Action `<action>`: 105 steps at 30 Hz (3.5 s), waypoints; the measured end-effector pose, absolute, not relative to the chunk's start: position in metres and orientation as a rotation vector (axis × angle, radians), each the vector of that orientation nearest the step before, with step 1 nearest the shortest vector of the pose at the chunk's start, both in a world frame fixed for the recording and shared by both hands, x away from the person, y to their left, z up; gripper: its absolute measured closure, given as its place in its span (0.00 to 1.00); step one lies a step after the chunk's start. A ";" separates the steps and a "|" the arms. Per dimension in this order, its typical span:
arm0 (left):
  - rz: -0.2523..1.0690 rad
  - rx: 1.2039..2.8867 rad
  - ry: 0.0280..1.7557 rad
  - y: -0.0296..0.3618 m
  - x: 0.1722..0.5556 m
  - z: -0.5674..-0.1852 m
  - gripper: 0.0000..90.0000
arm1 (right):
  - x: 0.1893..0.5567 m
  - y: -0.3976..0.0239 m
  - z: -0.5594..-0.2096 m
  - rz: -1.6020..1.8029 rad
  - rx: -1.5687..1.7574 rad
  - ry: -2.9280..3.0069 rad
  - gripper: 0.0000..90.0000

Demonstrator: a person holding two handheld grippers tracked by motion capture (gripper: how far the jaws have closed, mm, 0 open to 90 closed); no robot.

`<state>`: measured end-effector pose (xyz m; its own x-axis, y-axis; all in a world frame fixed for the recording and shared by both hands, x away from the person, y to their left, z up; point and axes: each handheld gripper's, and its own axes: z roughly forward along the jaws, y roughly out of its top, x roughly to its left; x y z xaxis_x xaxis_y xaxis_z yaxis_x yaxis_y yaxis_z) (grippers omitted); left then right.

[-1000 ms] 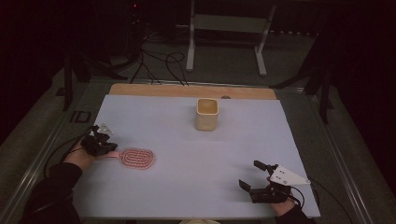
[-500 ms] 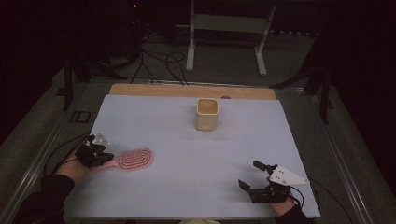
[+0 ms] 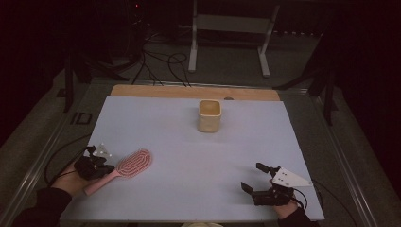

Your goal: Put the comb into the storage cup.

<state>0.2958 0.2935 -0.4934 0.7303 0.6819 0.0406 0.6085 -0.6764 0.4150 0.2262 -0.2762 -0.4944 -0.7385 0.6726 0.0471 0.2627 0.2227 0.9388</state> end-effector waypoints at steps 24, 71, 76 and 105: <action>0.256 2.553 1.115 0.294 0.285 -0.479 1.00 | 0.226 -0.276 -0.495 1.523 0.867 2.137 0.10; -0.020 2.672 1.260 0.261 0.293 -0.474 0.00 | 0.227 -0.274 -0.496 1.489 0.866 2.155 0.10; -0.038 2.682 1.260 0.259 0.295 -0.476 0.04 | 0.227 -0.274 -0.497 1.492 0.871 2.159 0.10; -0.063 2.713 1.271 0.257 0.305 -0.482 0.58 | 0.226 -0.274 -0.496 1.500 0.869 2.156 0.10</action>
<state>0.3053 0.2568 -0.4818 0.6414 0.7608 -0.0989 0.7669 -0.6317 0.1132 0.2265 -0.2742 -0.4961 -0.7399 0.6713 0.0435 0.2740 0.2416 0.9309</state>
